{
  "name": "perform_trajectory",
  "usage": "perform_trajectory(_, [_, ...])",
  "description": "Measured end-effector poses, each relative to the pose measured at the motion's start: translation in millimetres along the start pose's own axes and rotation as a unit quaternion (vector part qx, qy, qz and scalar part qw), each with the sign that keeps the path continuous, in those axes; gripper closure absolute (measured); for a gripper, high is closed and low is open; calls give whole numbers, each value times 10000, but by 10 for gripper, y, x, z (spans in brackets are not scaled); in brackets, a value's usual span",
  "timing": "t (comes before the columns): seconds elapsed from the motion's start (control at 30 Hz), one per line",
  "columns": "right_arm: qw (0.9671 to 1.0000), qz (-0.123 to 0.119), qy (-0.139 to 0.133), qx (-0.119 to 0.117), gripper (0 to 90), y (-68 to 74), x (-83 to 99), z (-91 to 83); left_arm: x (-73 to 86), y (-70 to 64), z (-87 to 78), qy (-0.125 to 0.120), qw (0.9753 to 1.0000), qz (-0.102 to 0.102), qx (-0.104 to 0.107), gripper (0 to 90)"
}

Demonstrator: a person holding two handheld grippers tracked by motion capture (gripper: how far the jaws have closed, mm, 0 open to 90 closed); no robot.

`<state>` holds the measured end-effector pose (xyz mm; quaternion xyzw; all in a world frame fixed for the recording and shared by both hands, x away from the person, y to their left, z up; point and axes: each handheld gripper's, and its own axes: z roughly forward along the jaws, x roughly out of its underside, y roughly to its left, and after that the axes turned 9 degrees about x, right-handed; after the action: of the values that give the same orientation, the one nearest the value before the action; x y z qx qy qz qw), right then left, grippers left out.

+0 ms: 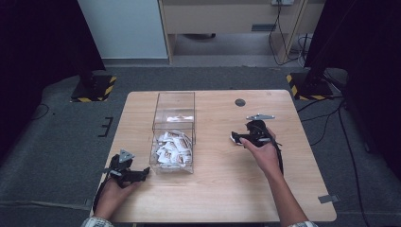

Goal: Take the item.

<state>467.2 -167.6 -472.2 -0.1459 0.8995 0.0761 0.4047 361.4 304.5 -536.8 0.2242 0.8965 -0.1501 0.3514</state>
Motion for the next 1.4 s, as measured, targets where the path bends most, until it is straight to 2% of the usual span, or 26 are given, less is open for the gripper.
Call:
perform_trajectory(0.13, [9999,-121,-7,-7,99,4,16,-39,0,0,0,0,10000,0,0,0])
perform_trajectory(0.5, [10000,-61,57,-20,89,-47,142,-191,0,0,0,0,10000,-1,0,0])
perform_trajectory(0.87, [9999,-10,6,-124,86,-56,402,-371,0,0,0,1,10000,-1,-1,0])
perform_trajectory(0.9, [9998,-20,57,-169,120,-54,423,-386,0,-1,0,1,10000,-1,-1,0])
perform_trajectory(0.93, [9995,-24,162,-272,121,-52,441,-402,1,-1,-1,1,10000,-2,-3,0])
perform_trajectory(1.0, [9991,-60,194,-379,106,-44,491,-428,2,-1,-2,2,10000,-3,-2,0])
perform_trajectory(1.4, [9989,-118,110,-438,73,41,822,-511,2,-2,-2,1,10000,-7,1,0])
